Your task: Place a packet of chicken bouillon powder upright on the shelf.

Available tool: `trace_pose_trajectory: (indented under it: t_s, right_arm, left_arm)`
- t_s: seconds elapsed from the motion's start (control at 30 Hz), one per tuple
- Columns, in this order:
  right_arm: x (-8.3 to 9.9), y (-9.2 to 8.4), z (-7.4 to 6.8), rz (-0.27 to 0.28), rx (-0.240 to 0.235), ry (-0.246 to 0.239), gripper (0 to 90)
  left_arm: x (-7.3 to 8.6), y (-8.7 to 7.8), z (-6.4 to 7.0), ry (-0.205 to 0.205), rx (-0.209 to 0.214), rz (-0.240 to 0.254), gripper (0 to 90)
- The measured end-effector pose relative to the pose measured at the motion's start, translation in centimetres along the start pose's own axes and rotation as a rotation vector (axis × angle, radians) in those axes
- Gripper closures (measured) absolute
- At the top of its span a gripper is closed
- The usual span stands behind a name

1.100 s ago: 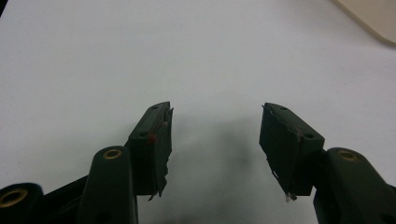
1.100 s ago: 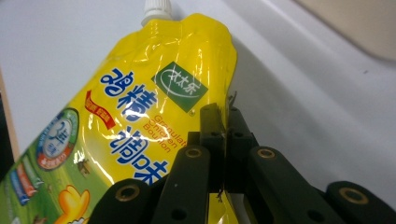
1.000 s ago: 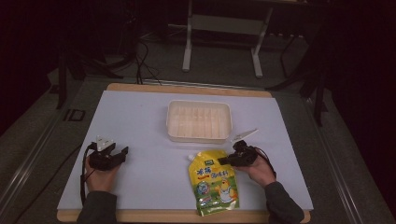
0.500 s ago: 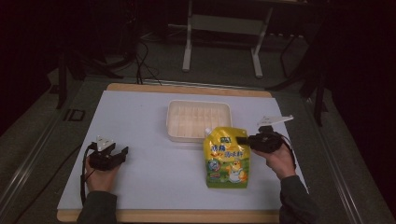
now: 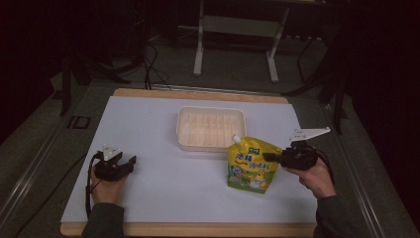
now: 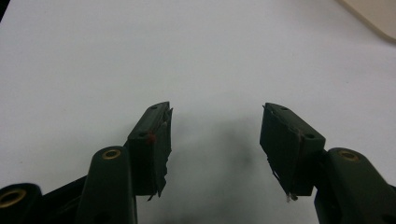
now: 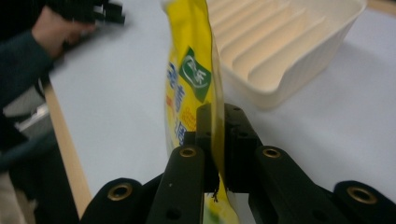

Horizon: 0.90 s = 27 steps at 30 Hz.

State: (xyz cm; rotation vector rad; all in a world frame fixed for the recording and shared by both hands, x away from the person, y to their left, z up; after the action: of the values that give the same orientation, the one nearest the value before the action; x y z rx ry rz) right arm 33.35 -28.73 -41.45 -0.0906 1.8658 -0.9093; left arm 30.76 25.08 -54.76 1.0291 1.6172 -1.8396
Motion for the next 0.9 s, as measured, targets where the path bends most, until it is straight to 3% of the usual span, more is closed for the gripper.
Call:
trace_pose_trajectory:
  t_s: [0.2, 0.3, 0.47, 0.5, 0.63, 0.9]
  right_arm:
    - [1.0, -0.1, 0.0, -0.073, -0.053, -0.006, 82.8]
    - [1.2, 0.1, -0.2, -0.095, -0.055, -0.018, 83.1]
    - [0.9, 0.4, -0.6, -0.106, -0.006, -0.002, 89.0]
    - [0.8, 0.4, -0.8, -0.103, 0.002, -0.009, 89.5]
    - [0.6, 0.1, -1.2, -0.109, -0.020, 0.052, 90.0]
    - [0.7, -0.2, -1.4, -0.049, -0.092, 0.111, 90.0]
  left_arm:
    - [0.0, 0.0, 0.1, 0.004, -0.004, -0.002, 42.8]
    - [0.0, 0.0, 0.1, 0.003, -0.004, -0.001, 42.7]
    - [0.0, 0.0, 0.0, 0.001, -0.001, 0.000, 42.7]
    - [0.0, 0.0, 0.0, 0.001, -0.001, 0.000, 42.7]
    - [0.0, 0.0, 0.0, 0.001, 0.000, 0.001, 42.7]
    - [0.0, 0.0, 0.0, 0.000, -0.001, 0.000, 42.6]
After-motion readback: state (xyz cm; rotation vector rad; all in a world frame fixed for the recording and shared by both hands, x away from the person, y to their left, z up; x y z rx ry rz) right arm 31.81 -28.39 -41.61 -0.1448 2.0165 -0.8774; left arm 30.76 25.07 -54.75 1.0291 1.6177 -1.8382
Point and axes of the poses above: each handheld gripper's, and its own axes: y roughly forward along the jaws, x roughly out of its underside, z roughly to its right, the point moved 1 cm from there along y, roughly forward along the jaws
